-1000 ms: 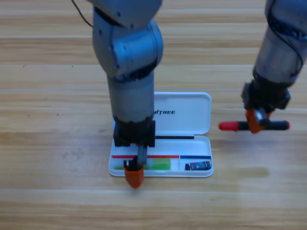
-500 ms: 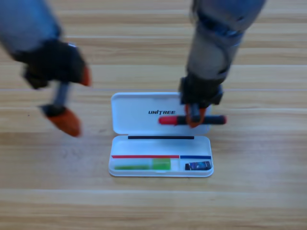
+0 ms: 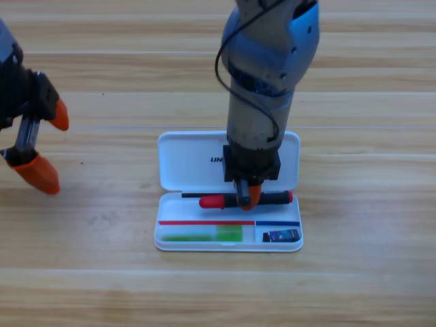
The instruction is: Clean up eraser and pencils
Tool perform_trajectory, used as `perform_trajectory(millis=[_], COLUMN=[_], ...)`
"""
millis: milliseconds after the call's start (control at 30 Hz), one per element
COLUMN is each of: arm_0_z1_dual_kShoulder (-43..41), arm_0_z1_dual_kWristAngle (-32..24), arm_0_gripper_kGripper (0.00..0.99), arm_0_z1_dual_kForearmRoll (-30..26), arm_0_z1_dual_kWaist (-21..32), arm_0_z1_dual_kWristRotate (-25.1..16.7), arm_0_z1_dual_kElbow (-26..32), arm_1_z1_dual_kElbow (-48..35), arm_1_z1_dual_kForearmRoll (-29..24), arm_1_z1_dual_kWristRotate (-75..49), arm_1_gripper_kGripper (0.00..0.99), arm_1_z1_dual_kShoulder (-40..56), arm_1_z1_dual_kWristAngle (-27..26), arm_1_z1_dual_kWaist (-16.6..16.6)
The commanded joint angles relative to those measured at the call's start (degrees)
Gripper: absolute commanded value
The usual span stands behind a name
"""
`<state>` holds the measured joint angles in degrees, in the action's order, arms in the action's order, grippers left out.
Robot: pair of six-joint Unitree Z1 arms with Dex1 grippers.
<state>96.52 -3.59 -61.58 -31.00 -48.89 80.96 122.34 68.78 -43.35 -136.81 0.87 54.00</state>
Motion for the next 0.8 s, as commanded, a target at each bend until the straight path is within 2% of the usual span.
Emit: perform_trajectory(millis=[33, 533, 567, 633, 667, 800], arm_0_z1_dual_kShoulder=[0.78, 2.36, 2.53, 2.89, 3.15, 4.56], arm_0_z1_dual_kWristAngle=[-0.98, -3.26, -3.35, -3.88, -4.05, -5.11], arm_0_gripper_kGripper=[0.99, 0.99, 0.99, 0.99, 0.99, 0.99], arm_0_z1_dual_kForearmRoll=[1.99, 8.76, 9.02, 9.73, 10.17, 11.84], arm_0_z1_dual_kWaist=[1.74, 8.85, 9.03, 9.56, 9.73, 10.61], arm_0_z1_dual_kWristRotate=[-0.85, -3.75, -4.02, -4.11, -4.19, -4.54], arm_0_z1_dual_kElbow=[-2.04, -2.21, -2.21, -2.21, -2.21, -2.21], arm_1_z1_dual_kElbow=[1.5, 1.06, 0.71, 0.1, 0.01, -1.05], arm_1_z1_dual_kForearmRoll=[0.56, 0.56, 0.65, 0.74, 0.65, 0.74], arm_1_z1_dual_kWristRotate=[0.46, 1.17, 1.08, 1.17, 1.17, 1.78], arm_1_gripper_kGripper=[0.0, 0.0, 0.207, 0.845, 0.969, 0.99], arm_1_z1_dual_kShoulder=[-4.52, -3.64, -3.03, -1.62, -0.83, 3.83], arm_1_z1_dual_kWristAngle=[1.59, 1.06, 0.8, 0.53, 0.36, -1.4], arm_1_z1_dual_kWaist=[1.55, 1.46, 1.55, 1.55, 1.63, 1.63])
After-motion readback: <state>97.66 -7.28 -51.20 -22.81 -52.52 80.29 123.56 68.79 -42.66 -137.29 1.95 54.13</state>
